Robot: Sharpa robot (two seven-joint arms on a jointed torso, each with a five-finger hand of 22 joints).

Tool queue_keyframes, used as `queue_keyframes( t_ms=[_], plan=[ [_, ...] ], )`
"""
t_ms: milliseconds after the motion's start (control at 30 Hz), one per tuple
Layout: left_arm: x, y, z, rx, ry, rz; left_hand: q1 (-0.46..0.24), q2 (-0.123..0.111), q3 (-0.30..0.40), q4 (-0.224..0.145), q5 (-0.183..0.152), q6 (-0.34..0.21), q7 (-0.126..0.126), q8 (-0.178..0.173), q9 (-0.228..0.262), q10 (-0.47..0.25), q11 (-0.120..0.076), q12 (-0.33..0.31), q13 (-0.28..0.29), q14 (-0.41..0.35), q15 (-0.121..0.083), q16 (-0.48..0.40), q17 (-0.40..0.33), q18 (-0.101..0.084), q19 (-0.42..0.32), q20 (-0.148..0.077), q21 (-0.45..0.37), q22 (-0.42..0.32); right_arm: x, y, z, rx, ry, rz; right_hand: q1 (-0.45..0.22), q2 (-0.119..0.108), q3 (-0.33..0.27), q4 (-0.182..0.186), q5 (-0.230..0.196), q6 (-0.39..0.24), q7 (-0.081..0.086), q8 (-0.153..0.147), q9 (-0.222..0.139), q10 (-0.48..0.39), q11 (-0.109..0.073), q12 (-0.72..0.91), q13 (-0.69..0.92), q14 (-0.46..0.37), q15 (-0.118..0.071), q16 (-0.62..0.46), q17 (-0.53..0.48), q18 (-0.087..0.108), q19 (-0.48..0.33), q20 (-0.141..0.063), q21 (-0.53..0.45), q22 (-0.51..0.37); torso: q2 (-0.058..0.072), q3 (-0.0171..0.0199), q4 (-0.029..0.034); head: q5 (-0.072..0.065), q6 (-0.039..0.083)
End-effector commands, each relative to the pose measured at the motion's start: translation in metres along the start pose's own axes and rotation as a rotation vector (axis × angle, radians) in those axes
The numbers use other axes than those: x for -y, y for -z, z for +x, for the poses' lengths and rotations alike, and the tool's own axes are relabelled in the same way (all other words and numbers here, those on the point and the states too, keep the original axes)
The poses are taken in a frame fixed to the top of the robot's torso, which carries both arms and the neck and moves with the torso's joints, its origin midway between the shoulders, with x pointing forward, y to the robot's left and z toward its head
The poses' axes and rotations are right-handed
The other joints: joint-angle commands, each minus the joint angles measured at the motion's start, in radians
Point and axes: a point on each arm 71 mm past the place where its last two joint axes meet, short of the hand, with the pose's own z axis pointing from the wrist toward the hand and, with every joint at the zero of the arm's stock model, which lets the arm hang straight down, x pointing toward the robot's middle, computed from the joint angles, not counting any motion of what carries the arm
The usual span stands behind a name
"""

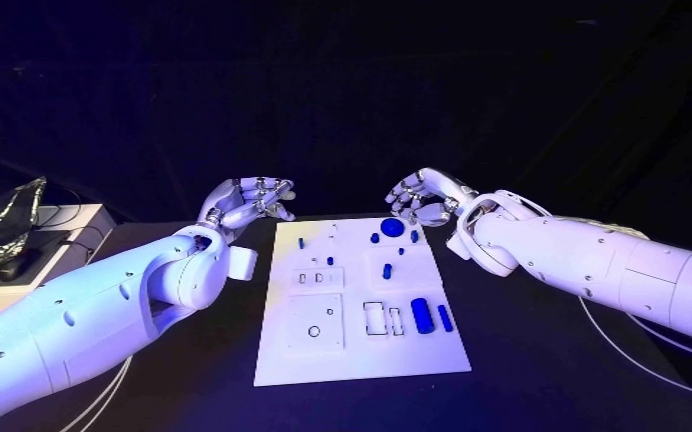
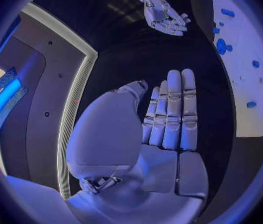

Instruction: Assemble the parts on the task board

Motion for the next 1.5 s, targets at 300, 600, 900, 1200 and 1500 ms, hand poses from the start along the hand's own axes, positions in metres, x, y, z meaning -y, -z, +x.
queue_keyframes(
  t_ms=[300, 600, 900, 1200, 1500],
  plan=[
    [0.029, 0.013, 0.011, -0.121, -0.037, 0.040, -0.023, -0.027, 0.029, -0.012, -0.004, -0.004, -0.001, -0.016, 0.024, 0.005, 0.000, -0.011, 0.014, -0.013, -0.003, 0.176, 0.139, 0.010, -0.045, -0.001, 0.160, 0.107, -0.013, -0.016, -0.006, -0.144, 0.415, 0.048, -0.041, -0.083, 0.081, 0.028, 0.016, 0.012, -0.005, -0.046, 0.058, -0.071, 0.004, -0.013, -0.002, 0.127, -0.004, 0.804, 0.773, -0.045, 0.246, -0.007, 0.502, 0.555, 0.072, -0.0127, 0.0284, -0.029, 0.022],
    [0.046, 0.018, 0.012, -0.143, -0.037, 0.058, -0.033, -0.032, 0.029, -0.010, -0.004, -0.011, -0.001, -0.021, 0.027, -0.002, 0.002, -0.013, 0.016, -0.029, 0.000, 0.186, 0.148, 0.009, -0.064, 0.002, 0.177, 0.120, -0.020, -0.023, -0.005, -0.171, 0.518, 0.059, -0.032, -0.099, 0.090, 0.023, -0.004, -0.007, -0.014, -0.056, 0.070, -0.071, 0.000, -0.012, 0.001, 0.134, -0.005, 0.874, 0.844, -0.056, 0.279, -0.005, 0.561, 0.638, 0.106, -0.0237, 0.0422, -0.039, 0.020],
    [0.054, 0.018, 0.010, -0.137, -0.049, 0.069, -0.041, -0.037, 0.027, -0.009, -0.004, -0.013, -0.001, -0.023, 0.030, 0.002, 0.001, -0.008, 0.020, -0.027, 0.000, 0.203, 0.156, 0.010, -0.071, 0.003, 0.193, 0.131, -0.024, -0.026, -0.002, -0.191, 0.577, 0.062, -0.040, -0.106, 0.084, 0.029, -0.010, -0.013, -0.018, -0.059, 0.073, -0.085, -0.002, -0.013, 0.000, 0.135, -0.006, 0.889, 0.859, -0.058, 0.284, -0.006, 0.568, 0.649, 0.125, -0.0260, 0.0497, -0.046, 0.023],
    [0.058, 0.017, 0.010, -0.138, -0.050, 0.073, -0.043, -0.037, 0.026, -0.008, -0.004, -0.014, 0.000, -0.024, 0.031, 0.000, 0.002, -0.008, 0.020, -0.029, 0.000, 0.206, 0.158, 0.010, -0.073, 0.003, 0.196, 0.133, -0.025, -0.026, -0.003, -0.167, 0.618, 0.076, -0.041, -0.103, 0.084, 0.032, -0.012, -0.010, -0.018, -0.057, 0.076, -0.086, -0.001, -0.012, 0.001, 0.136, -0.006, 0.894, 0.863, -0.057, 0.281, -0.006, 0.564, 0.642, 0.135, -0.0273, 0.0548, -0.053, 0.023],
    [0.058, 0.017, 0.010, -0.139, -0.052, 0.072, -0.045, -0.037, 0.026, -0.007, -0.004, -0.015, 0.001, -0.025, 0.031, -0.001, 0.003, -0.008, 0.021, -0.030, 0.001, 0.208, 0.159, 0.010, -0.075, 0.003, 0.199, 0.135, -0.025, -0.029, -0.002, -0.170, 0.626, 0.088, -0.041, -0.098, 0.084, 0.036, -0.013, -0.010, -0.017, -0.057, 0.079, -0.096, 0.000, -0.013, -0.001, 0.135, -0.005, 0.898, 0.863, -0.047, 0.260, -0.006, 0.530, 0.593, 0.144, -0.0281, 0.0599, -0.053, 0.027]
  ],
)
